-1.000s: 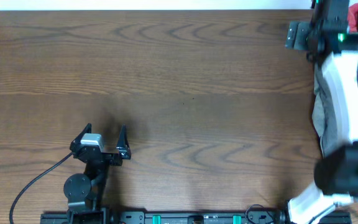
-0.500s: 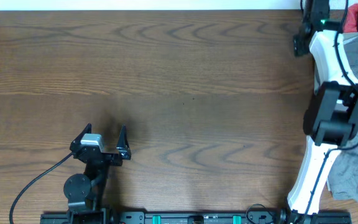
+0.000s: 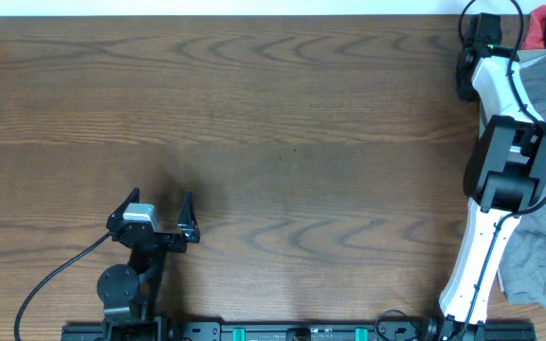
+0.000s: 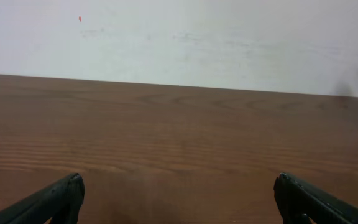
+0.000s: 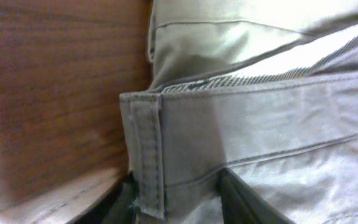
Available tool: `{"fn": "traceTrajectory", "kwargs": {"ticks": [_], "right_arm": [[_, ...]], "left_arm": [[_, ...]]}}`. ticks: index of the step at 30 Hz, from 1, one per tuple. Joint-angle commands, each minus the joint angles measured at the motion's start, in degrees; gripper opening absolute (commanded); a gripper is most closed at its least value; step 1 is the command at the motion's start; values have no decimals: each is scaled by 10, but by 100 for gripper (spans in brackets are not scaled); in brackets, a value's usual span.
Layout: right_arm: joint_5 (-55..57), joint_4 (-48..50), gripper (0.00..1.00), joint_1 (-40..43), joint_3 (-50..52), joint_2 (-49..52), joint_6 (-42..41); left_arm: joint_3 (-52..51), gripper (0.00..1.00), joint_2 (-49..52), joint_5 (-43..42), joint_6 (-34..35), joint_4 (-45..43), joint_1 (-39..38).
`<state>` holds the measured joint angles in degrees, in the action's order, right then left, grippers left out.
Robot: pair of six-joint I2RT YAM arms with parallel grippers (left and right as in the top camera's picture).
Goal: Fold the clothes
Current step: 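Grasp the grey trousers with the right gripper and lift them off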
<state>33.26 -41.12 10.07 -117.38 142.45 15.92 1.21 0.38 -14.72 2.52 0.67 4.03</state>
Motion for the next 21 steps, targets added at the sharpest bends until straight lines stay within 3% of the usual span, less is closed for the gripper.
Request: {"fn": "traceTrajectory", "kwargs": {"ticks": [1, 5, 13, 21], "right_arm": [[46, 4, 21, 5, -11, 14, -27], [47, 4, 1, 4, -11, 14, -42], [58, -5, 1, 5, -11, -9, -137], [57, -21, 1, 1, -11, -104, -202]], "left_arm": [[-9, 98, -2, -13, -9, 19, 2], [-9, 98, -2, -13, -9, 19, 2], [-9, 98, -2, -13, -9, 19, 2], [-9, 98, -2, -13, -9, 19, 2]]}}
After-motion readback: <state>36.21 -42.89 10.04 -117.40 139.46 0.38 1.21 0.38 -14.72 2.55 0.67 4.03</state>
